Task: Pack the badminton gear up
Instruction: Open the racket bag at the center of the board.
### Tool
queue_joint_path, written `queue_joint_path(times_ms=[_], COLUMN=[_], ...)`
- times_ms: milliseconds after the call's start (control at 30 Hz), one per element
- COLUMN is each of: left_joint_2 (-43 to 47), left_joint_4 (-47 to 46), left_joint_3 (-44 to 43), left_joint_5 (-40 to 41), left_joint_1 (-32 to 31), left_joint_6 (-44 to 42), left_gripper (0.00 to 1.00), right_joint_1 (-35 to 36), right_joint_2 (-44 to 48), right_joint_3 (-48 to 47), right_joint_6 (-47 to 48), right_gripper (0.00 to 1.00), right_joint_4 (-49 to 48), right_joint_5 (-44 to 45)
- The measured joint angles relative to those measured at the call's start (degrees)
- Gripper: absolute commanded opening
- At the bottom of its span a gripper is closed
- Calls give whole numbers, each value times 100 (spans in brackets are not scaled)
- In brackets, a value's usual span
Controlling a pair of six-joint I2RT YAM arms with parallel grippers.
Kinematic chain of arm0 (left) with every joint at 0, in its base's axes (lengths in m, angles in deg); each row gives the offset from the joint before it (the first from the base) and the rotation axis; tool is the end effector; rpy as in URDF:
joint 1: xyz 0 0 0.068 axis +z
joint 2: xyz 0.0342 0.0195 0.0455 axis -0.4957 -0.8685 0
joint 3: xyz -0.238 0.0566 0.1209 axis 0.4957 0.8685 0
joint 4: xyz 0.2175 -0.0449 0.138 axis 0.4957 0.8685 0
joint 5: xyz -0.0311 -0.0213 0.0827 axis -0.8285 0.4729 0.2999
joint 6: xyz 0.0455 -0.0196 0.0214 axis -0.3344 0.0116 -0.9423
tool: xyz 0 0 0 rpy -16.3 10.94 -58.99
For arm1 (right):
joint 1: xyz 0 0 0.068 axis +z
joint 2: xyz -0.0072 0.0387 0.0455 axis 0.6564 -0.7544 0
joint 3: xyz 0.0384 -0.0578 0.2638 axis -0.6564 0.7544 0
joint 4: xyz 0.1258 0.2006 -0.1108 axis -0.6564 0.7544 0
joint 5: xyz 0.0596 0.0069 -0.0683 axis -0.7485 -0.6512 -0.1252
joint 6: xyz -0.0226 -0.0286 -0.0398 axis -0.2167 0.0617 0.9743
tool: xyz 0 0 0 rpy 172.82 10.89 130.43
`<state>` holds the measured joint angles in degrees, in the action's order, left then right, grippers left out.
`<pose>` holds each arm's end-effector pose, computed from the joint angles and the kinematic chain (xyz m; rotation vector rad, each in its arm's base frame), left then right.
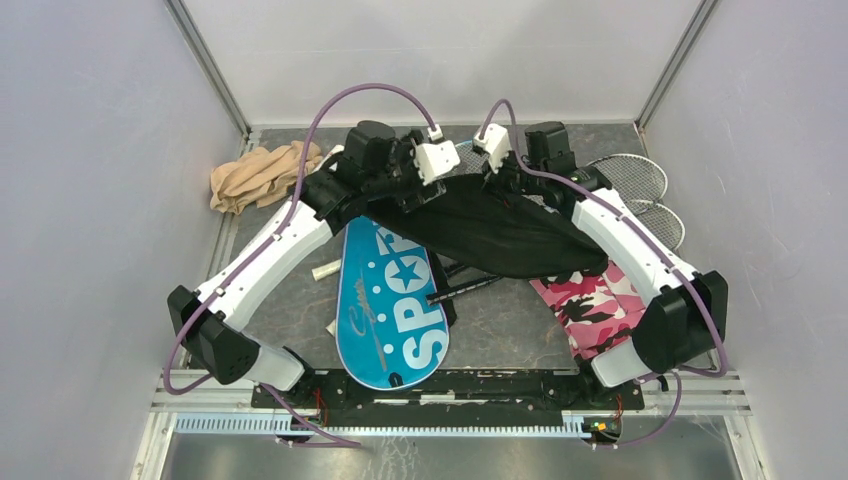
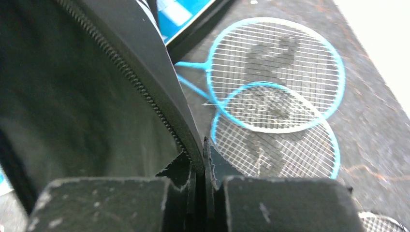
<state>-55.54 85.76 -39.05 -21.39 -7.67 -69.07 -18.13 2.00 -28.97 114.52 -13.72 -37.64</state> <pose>0.2519 -0.2022 0.3939 1.4013 1.5396 -0.1989 0.3036 0.1456 0.3331 -1.1218 1.8896 0.4969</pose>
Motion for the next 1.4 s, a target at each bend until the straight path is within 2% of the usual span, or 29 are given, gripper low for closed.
queue_joint_path(times_ms=[67,333,600,833,967,1200,1400], left_joint_2=[-26,-372,-334,-337,-542,-1132,-1189], left_joint_4=[-328,-911,-1156,-1351,-1615,-2048,-2387], left_joint_3=[-87,-1130,-767,94,168,175,597], left_joint_5=[378,1644,2227,1976,1609,1344,1379], left_joint_1=[22,57,81,417,584,603,608], left_joint_6=[509,2328,3952,5086,5582,6024,6258], left_gripper=[100,100,100,100,100,97,92], right_joint_1=[-9,-44,-503,-767,-763,-772,-831], right_joint_2=[33,201,372,669,737,872,1062], right_joint_3=[0,2,63,592,863,1187,1355], right_joint_6=[-389,-1851,-3018,-3672,-3921,-4227,-4378], right_gripper=[0,0,0,0,0,0,0], right_joint_4=[-262,-1003,-1318,-1668,-1821,-2011,-2227], right_joint_5=[398,1373,1414,898,599,271,94])
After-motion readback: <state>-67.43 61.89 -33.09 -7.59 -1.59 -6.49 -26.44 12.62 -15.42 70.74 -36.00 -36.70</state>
